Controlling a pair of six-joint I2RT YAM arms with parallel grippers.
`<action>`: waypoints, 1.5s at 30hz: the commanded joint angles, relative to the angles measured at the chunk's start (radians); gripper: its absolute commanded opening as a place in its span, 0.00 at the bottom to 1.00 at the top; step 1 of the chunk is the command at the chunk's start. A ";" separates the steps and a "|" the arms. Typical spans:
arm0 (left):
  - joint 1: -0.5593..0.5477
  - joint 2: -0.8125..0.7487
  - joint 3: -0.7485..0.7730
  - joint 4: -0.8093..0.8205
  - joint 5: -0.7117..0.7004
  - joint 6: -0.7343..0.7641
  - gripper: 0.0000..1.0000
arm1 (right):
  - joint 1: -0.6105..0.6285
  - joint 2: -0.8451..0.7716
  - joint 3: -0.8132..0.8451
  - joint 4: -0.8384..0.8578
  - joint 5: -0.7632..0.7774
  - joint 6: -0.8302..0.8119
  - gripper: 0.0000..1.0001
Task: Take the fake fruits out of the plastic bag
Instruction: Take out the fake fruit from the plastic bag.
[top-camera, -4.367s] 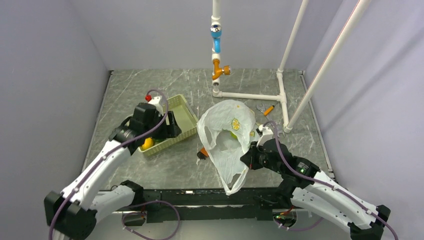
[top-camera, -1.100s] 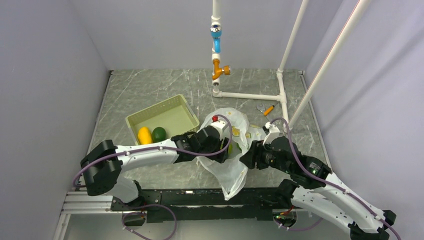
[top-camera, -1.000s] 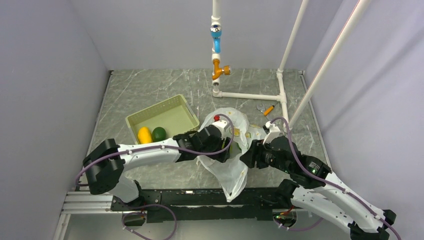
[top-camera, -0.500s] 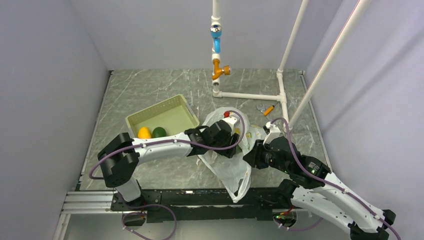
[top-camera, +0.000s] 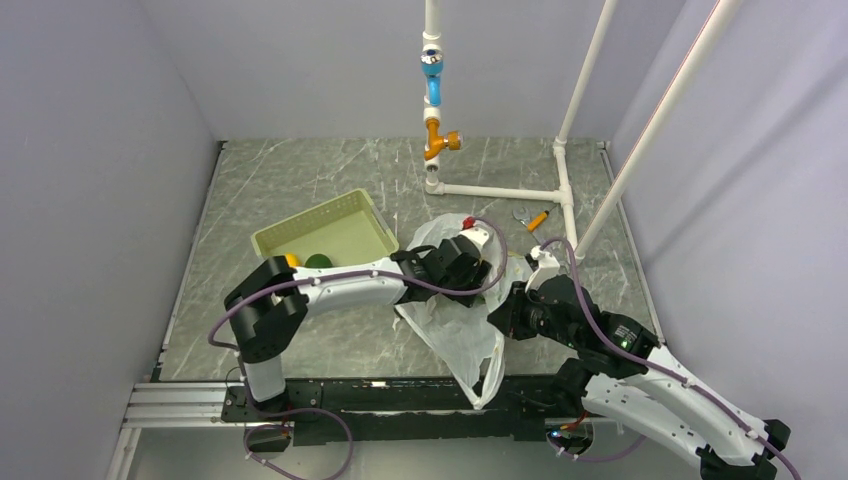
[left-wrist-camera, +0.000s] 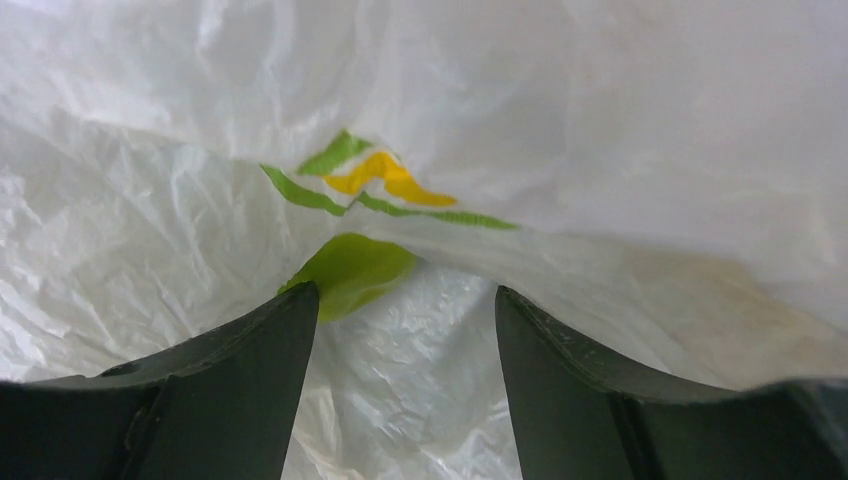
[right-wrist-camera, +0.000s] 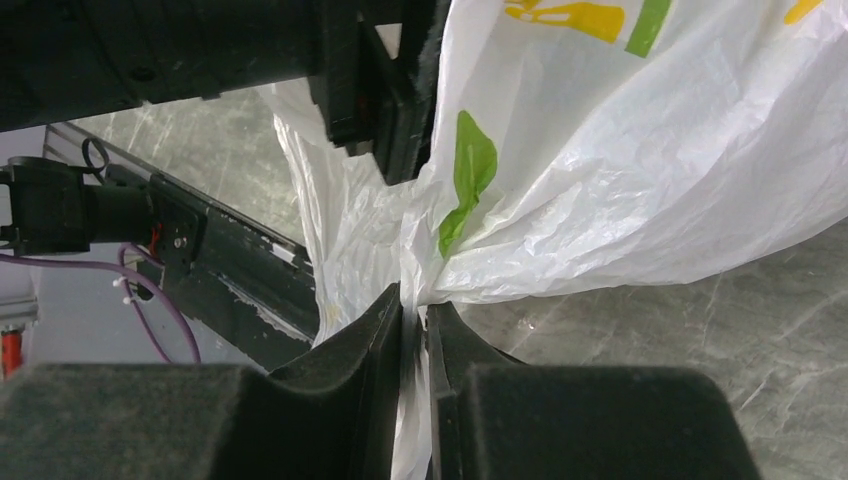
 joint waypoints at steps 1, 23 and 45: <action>0.005 0.068 0.050 -0.060 -0.063 0.063 0.72 | 0.002 -0.013 -0.003 0.033 0.000 0.001 0.16; 0.097 0.052 -0.008 0.109 0.023 -0.013 0.84 | 0.002 0.020 0.003 0.046 -0.007 -0.014 0.09; 0.118 0.273 0.162 0.210 -0.017 -0.129 0.98 | 0.003 0.043 0.010 0.057 -0.008 -0.027 0.07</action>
